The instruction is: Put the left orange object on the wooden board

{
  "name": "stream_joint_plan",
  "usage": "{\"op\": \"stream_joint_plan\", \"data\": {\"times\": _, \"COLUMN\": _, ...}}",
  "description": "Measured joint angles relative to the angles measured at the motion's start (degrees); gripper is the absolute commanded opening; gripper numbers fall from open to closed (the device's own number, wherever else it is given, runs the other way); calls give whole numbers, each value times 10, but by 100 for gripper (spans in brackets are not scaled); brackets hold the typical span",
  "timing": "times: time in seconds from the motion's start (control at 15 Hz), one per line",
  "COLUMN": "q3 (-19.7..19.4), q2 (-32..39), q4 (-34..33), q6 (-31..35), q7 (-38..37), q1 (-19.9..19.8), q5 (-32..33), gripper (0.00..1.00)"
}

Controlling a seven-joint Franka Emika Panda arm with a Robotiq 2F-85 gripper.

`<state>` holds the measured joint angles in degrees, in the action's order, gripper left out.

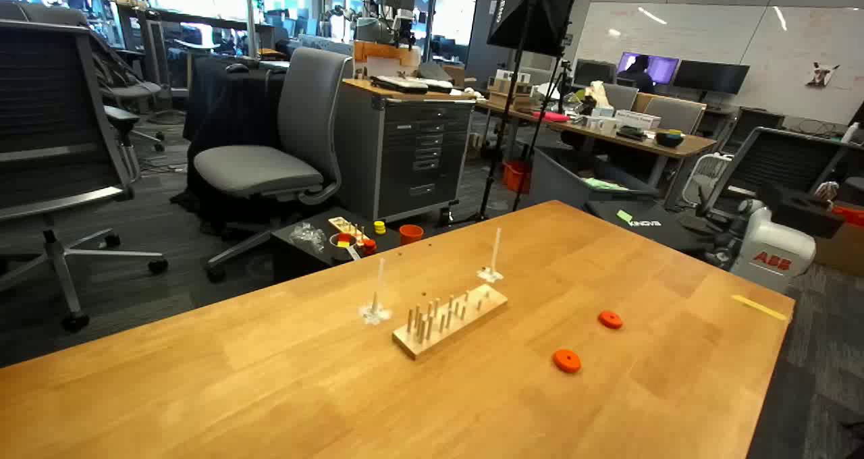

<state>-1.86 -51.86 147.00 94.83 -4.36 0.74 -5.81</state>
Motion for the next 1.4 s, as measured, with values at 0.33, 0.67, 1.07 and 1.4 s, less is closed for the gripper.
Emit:
{"op": "stream_joint_plan", "data": {"times": 0.33, "q3": 2, "q2": 5, "q4": 4, "q6": 9, "q7": 0, "q1": 0, "q5": 0, "gripper": 100}}
{"op": "stream_joint_plan", "data": {"times": 0.67, "q3": 26, "q2": 119, "q4": -3, "q6": 179, "q7": 0, "q1": 3, "q5": 0, "gripper": 100}}
{"op": "stream_joint_plan", "data": {"times": 1.07, "q3": 44, "q2": 301, "q4": -90, "q6": 244, "q7": -3, "q1": 7, "q5": 0, "gripper": 100}}
{"op": "stream_joint_plan", "data": {"times": 1.4, "q3": 43, "q2": 314, "q4": -95, "q6": 244, "q7": -3, "q1": 7, "q5": 0, "gripper": 100}}
